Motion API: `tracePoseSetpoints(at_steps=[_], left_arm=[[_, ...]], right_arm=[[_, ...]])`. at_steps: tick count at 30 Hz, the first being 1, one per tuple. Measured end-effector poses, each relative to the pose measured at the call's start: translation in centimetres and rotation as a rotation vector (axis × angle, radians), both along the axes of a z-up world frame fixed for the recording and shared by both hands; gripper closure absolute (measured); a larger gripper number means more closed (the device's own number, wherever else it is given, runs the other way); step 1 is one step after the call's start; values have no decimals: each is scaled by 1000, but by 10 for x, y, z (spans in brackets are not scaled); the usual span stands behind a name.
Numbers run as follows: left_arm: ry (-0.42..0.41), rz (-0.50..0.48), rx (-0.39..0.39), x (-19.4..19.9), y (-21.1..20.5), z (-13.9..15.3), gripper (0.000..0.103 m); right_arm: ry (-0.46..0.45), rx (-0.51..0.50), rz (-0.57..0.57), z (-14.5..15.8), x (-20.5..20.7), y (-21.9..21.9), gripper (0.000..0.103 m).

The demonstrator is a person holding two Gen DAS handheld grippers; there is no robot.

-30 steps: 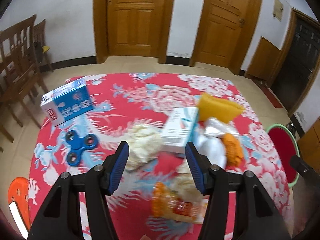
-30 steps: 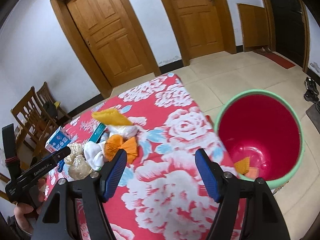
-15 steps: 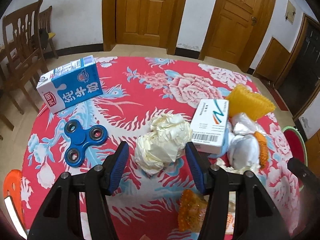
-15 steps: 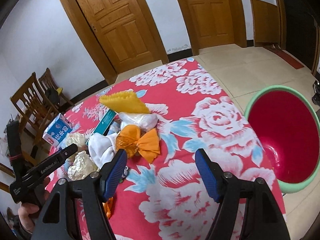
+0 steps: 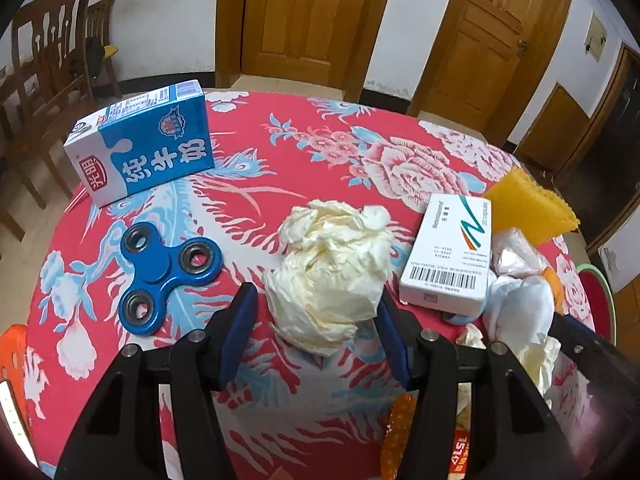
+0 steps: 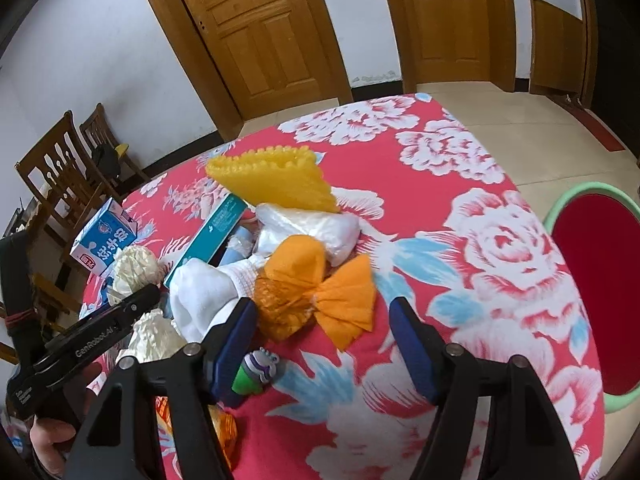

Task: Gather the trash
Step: 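Grasp the crumpled paper with the left tool while the right tool grasps the orange mesh bow, then carry the crumpled paper and orange mesh bow over the bucket with both tools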

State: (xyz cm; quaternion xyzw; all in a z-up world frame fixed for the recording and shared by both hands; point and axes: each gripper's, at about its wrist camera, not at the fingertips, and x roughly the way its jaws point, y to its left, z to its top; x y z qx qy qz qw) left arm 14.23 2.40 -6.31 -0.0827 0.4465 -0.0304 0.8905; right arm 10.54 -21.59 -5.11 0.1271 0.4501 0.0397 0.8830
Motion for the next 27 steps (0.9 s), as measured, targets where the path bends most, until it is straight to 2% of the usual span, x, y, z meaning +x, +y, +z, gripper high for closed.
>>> tracePoseSetpoints(at_steps=[10, 13, 16, 19, 22, 27], left_arm=[[-20, -12, 32, 0, -4, -1, 44], [-24, -11, 39, 0, -4, 0, 53], [-24, -7, 19, -1, -1, 0, 58], [-20, -8, 3, -1, 1, 0, 59], [-22, -9, -11, -2, 2, 1, 61], [-35, -12, -40, -7, 3, 6, 62]], right_arm=[[-2, 2, 8, -7, 4, 2, 55], [-15, -2, 23, -8, 5, 5, 62], [-20, 14, 32, -8, 6, 5, 73], [-34, 26, 57, -3, 3, 8, 91], [-71, -21, 67, 5, -2, 13, 92], [-99, -12, 51, 17, -8, 7, 92]])
